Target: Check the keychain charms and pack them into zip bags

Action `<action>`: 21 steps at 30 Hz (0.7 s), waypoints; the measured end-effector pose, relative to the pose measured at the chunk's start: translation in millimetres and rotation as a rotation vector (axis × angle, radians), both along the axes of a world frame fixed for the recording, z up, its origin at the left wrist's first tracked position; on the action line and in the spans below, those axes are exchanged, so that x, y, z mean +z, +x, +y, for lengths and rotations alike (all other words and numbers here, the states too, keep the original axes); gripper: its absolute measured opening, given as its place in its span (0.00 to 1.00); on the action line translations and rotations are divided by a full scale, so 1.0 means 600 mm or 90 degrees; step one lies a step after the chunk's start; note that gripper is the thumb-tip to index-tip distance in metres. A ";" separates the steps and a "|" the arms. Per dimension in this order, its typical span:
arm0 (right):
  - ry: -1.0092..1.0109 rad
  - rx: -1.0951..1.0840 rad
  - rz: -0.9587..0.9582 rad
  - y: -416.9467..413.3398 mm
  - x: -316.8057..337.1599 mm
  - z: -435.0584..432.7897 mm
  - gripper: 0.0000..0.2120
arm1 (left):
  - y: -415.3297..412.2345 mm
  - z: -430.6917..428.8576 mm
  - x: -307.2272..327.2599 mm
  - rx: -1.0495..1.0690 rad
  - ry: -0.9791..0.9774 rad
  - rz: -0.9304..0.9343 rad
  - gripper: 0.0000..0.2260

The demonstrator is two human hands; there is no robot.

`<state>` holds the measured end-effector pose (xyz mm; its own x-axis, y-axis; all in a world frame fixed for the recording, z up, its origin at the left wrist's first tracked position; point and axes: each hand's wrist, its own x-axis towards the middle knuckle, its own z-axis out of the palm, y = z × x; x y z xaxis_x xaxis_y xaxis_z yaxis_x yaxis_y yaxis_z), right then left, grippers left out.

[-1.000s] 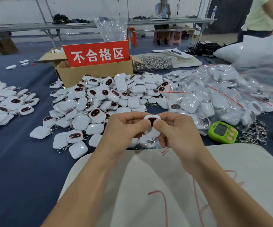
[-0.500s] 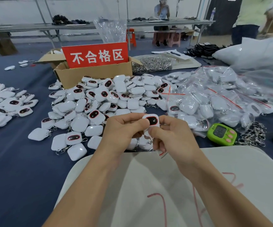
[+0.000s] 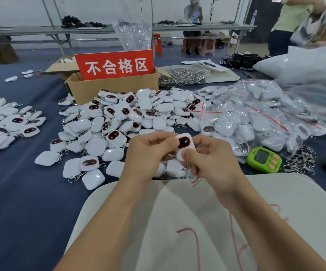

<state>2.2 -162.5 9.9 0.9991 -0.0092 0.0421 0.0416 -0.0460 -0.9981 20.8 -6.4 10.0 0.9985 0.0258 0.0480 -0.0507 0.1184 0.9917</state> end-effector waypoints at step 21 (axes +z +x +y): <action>-0.266 -0.248 -0.311 -0.006 -0.003 -0.001 0.15 | -0.003 -0.016 -0.013 0.117 0.291 -0.236 0.13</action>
<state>-1.1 -162.8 8.4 0.7935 -0.2446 0.5572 0.3782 -0.5190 -0.7665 19.3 -16.0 2.4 0.8948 0.0906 0.4372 -0.3804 -0.3583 0.8526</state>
